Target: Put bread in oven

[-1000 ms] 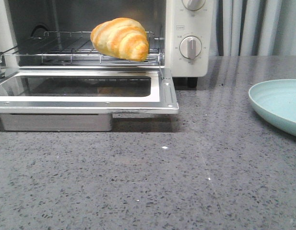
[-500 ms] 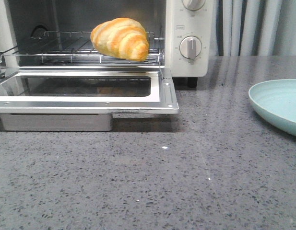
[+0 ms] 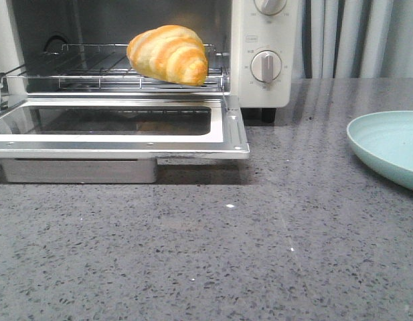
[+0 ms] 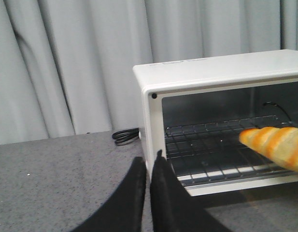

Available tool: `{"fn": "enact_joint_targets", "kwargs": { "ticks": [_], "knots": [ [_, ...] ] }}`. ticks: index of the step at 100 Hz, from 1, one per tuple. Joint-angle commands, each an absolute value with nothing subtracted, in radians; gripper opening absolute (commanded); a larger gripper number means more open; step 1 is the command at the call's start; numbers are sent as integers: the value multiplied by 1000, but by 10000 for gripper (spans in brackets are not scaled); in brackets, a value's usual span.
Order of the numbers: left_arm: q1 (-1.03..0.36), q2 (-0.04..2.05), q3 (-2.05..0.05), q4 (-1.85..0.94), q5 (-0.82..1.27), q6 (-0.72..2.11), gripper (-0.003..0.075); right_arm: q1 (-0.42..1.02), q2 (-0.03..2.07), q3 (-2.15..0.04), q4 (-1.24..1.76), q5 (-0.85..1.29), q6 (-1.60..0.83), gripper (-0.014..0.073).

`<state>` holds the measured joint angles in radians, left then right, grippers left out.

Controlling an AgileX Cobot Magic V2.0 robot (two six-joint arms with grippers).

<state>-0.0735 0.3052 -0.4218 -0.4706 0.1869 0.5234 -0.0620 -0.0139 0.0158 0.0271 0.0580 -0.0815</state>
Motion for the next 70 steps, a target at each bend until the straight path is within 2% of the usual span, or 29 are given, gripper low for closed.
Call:
{"fn": "enact_joint_targets", "kwargs": {
  "ticks": [1, 12, 51, 70],
  "knots": [
    [-60, 311, -410, -402, 73, 522, -20, -68, -33, 24, 31, -14, -85, -55],
    [-47, 282, -313, -61, 49, 522, -20, -68, -33, 24, 31, -14, -85, -55],
    [-26, 54, -85, 13, 51, 522, -20, -68, -33, 24, 31, -14, -85, -55],
    [-26, 24, -40, 13, 51, 522, -20, -68, -33, 24, 31, -14, -85, -55]
  ]
}}
